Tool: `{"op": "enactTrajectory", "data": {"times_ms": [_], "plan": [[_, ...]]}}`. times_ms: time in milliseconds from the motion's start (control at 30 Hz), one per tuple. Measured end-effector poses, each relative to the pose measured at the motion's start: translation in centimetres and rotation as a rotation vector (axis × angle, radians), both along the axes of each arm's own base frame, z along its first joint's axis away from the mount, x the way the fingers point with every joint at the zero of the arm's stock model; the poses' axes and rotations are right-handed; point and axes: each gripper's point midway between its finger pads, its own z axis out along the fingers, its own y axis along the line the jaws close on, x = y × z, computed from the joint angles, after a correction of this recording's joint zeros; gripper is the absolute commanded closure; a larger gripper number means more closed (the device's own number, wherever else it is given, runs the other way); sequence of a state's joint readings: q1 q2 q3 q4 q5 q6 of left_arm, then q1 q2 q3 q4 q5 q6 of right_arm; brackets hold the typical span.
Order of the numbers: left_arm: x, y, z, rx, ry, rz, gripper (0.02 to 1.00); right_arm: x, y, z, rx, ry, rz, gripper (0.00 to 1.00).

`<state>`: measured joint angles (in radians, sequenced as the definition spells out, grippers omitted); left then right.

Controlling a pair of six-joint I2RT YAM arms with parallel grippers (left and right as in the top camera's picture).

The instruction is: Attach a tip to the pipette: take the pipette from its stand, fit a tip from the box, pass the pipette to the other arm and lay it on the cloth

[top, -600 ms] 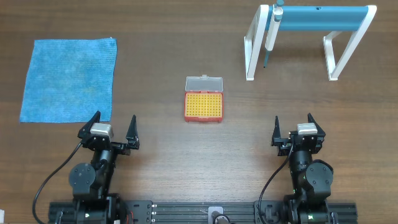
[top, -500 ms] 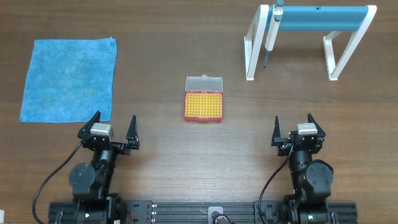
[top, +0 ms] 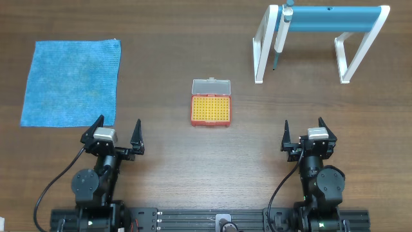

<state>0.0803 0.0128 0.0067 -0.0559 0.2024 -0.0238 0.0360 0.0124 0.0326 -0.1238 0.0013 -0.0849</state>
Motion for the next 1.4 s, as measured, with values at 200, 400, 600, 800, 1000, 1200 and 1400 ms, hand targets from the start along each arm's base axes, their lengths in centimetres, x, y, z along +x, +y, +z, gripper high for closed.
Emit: {"op": "enactTrajectory", "data": {"times_ms": [200, 400, 600, 800, 1000, 1200, 1400], "plan": [[0.0, 0.0, 0.0, 0.0, 0.0, 0.0, 0.034, 0.0, 0.0, 0.0, 0.0, 0.0, 0.0, 0.154], [0.0, 0.0, 0.0, 0.0, 0.0, 0.0, 0.034, 0.0, 0.0, 0.0, 0.0, 0.0, 0.0, 0.154], [0.0, 0.0, 0.0, 0.0, 0.0, 0.0, 0.036, 0.0, 0.0, 0.0, 0.0, 0.0, 0.0, 0.154], [0.0, 0.0, 0.0, 0.0, 0.0, 0.0, 0.036, 0.0, 0.0, 0.0, 0.0, 0.0, 0.0, 0.154], [0.0, 0.0, 0.0, 0.0, 0.0, 0.0, 0.034, 0.0, 0.0, 0.0, 0.0, 0.0, 0.0, 0.152], [0.0, 0.0, 0.0, 0.0, 0.0, 0.0, 0.036, 0.0, 0.0, 0.0, 0.0, 0.0, 0.002, 0.154], [0.0, 0.0, 0.0, 0.0, 0.0, 0.0, 0.034, -0.1, 1.1, 0.1, 0.007, 0.004, 0.066, 0.152]]}}
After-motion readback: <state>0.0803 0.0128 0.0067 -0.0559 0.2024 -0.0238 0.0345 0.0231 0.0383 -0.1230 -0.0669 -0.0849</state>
